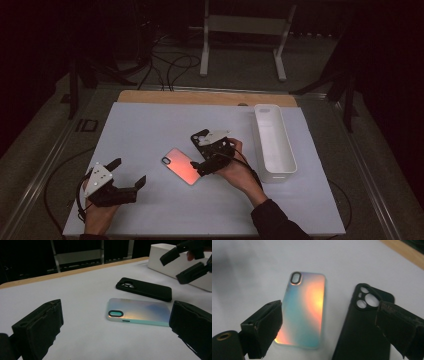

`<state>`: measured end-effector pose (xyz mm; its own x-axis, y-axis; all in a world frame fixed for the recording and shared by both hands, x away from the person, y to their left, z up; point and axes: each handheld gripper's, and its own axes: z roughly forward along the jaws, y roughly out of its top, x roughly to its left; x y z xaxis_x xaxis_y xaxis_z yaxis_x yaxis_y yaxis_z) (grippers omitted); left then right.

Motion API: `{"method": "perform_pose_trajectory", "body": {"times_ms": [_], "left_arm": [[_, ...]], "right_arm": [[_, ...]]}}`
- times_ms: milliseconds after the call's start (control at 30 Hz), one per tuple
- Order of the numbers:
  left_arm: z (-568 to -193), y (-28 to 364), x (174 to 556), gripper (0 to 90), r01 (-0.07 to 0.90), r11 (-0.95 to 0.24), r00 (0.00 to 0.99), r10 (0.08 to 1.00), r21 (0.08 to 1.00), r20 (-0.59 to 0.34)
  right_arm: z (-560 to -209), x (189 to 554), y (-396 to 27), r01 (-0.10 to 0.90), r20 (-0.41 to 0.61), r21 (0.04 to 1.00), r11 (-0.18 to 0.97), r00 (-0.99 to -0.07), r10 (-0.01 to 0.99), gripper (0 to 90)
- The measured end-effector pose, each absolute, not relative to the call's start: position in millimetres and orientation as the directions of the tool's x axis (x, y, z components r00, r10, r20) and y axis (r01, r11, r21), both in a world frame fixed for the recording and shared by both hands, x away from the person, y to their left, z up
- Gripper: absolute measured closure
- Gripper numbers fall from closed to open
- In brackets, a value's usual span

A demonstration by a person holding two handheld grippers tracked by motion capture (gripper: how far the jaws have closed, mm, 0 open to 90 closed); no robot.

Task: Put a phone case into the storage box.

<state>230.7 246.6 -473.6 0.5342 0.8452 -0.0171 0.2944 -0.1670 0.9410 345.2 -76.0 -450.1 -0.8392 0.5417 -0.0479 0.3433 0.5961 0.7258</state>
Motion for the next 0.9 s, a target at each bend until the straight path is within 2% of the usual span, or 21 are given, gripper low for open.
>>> {"method": "perform_pose_trajectory", "body": {"times_ms": [900], "left_arm": [[-474, 247, 231, 0.0, 0.297, -0.166, 0.536, 0.844, 0.940, -0.020]], "right_arm": [[-492, 354, -35, 0.401, -0.023, 0.557, 0.728, -0.868, 0.495, 7.4]]}}
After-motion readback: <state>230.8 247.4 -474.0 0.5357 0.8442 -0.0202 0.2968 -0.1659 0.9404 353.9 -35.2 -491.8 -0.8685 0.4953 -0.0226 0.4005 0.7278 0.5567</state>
